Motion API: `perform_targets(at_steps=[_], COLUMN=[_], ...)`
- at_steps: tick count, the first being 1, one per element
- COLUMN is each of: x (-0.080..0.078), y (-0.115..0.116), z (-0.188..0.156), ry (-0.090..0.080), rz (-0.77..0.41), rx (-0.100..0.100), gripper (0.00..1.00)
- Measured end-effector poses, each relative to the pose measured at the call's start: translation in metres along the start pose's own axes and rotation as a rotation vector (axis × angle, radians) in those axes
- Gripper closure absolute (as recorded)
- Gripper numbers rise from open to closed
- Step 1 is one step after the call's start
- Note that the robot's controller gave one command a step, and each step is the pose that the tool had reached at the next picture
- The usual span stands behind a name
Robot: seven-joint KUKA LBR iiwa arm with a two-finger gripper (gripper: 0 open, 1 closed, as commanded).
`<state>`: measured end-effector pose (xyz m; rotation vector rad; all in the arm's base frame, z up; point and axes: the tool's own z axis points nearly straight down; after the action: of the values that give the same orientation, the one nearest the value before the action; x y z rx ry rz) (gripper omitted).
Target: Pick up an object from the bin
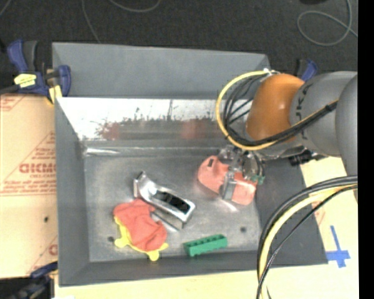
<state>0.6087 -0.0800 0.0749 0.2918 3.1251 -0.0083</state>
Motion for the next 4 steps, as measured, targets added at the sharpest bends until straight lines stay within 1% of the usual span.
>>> perform_targets(at_steps=[4], x=[-0.0002], y=[0.0], z=[-0.0001], ry=[0.0], rz=[-0.004], rx=[0.0], gripper=[1.0])
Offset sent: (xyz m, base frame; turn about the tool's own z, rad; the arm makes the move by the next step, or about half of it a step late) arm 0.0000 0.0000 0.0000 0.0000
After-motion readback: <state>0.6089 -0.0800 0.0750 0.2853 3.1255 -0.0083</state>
